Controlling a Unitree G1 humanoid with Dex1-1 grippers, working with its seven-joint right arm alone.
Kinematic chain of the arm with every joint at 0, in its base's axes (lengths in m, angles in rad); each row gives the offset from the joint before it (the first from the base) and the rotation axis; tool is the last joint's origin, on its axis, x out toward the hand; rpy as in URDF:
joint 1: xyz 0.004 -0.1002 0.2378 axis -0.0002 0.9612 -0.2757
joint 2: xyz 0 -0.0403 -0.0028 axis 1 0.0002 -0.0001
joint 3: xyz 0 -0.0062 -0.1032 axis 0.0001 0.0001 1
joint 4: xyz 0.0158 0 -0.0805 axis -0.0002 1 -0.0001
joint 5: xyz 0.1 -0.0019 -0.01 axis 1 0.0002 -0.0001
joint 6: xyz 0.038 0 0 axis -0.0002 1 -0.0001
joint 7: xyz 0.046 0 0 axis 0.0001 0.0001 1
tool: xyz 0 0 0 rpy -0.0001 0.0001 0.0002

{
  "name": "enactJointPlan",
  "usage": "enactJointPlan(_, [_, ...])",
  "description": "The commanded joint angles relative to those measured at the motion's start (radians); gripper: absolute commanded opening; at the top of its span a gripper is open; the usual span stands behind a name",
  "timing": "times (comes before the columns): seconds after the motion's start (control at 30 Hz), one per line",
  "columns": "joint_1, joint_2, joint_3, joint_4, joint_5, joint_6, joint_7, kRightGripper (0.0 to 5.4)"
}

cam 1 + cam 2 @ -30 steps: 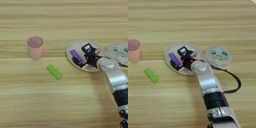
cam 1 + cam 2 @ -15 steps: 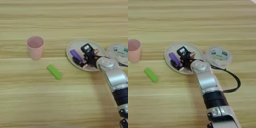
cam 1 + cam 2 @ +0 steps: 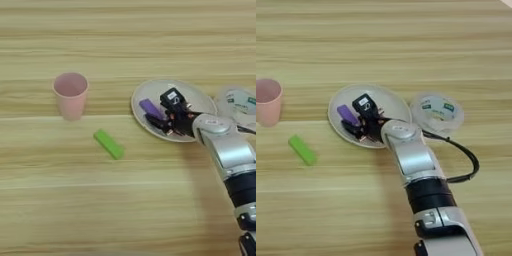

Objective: Move the objects on the table

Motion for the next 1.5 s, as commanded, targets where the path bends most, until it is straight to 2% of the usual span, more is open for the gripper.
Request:
enactJointPlan(0.03, [-0.054, -0.031, -0.011, 0.030, 0.014, 0.004, 0.012, 2.59])
enactJointPlan(0.47, [-0.072, -0.036, -0.007, 0.072, 0.026, -0.015, 0.017, 1.43])
enactJointPlan(0.77, [-0.062, -0.043, -0.031, -0.044, 0.033, -0.004, -0.014, 1.42])
enactJointPlan(1.1, [-0.074, -0.042, -0.034, -0.190, 0.048, 0.054, -0.020, 1.42])
enactJointPlan(1.5, [-0.120, -0.028, -0.024, -0.223, 0.051, 0.085, -0.021, 1.42])
